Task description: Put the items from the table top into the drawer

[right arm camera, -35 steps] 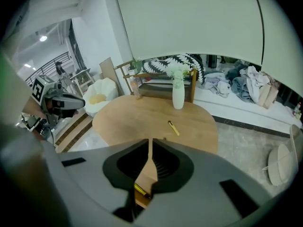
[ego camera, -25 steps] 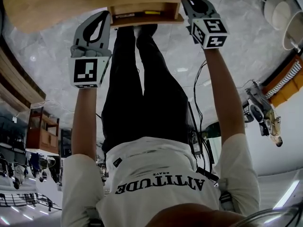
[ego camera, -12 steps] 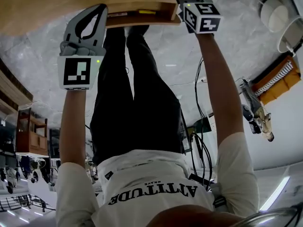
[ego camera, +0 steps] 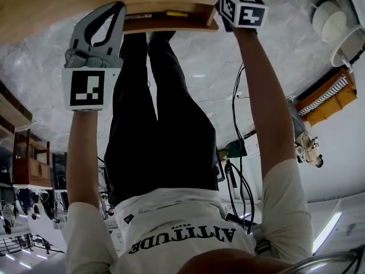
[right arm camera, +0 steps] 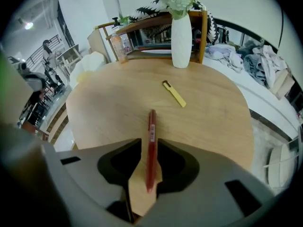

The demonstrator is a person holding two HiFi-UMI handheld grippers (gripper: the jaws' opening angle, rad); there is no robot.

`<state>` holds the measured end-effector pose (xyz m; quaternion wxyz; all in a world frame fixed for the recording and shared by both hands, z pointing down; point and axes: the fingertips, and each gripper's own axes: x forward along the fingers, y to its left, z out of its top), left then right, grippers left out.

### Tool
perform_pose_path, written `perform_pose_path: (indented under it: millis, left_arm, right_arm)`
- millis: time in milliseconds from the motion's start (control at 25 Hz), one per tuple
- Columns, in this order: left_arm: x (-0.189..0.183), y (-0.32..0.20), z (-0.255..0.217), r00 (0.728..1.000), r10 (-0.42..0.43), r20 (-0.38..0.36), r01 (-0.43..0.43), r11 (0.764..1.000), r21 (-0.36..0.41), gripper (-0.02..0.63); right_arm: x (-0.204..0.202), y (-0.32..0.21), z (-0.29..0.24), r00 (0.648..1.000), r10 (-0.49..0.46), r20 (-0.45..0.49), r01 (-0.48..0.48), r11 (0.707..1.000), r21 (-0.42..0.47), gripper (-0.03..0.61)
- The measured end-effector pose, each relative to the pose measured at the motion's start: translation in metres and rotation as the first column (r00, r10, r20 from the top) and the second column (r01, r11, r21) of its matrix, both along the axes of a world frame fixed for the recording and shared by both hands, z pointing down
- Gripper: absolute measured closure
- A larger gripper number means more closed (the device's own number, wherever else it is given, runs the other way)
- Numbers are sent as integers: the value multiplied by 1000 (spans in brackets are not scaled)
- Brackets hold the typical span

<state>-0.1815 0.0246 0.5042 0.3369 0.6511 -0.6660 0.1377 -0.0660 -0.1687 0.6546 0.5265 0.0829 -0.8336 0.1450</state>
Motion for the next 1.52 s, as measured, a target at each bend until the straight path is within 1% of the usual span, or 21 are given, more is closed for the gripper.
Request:
perform_pose_path:
  millis: [120, 160, 200, 320, 520, 720, 920, 1160, 1520]
  left_arm:
    - [3, 3, 6, 1000, -6, -11, 6, 1000, -11, 592]
    - [3, 4, 7, 1000, -10, -12, 10, 1000, -10, 592]
    - [3, 5, 7, 1000, -14, -14, 14, 1000, -10, 592]
    - [3, 9, 9, 1000, -24, -19, 23, 1000, -9, 592]
    - [7, 13, 11, 999, -44, -28, 43, 999, -14, 592]
    - [15, 19, 6, 999, -48, -25, 47, 999, -15, 592]
    - [22, 24, 14, 998, -53, -24, 53, 999, -11, 592]
    - [31, 39, 18, 997, -75, -26, 74, 997, -31, 592]
    - [34, 50, 17, 991, -129, -23, 128, 991, -27, 592]
  right_arm:
    - [5, -3, 11, 1000, 16, -26, -15, 1000, 8, 465]
    - [5, -4, 12, 999, 19, -30, -18, 1000, 24, 497]
    - [6, -6, 12, 999, 22, -32, -21, 999, 40, 512]
    - [5, -5, 11, 1000, 16, -25, -15, 999, 52, 515]
    - [4, 8, 6, 1000, -29, -6, 29, 999, 24, 515]
    - [5, 19, -2, 999, -42, 15, 42, 999, 10, 515]
    - [9, 28, 2, 998, -61, 20, 61, 998, -10, 515]
    - [14, 50, -2, 990, -138, 18, 139, 990, -20, 515]
    - [16, 82, -5, 975, -218, 32, 220, 974, -53, 515]
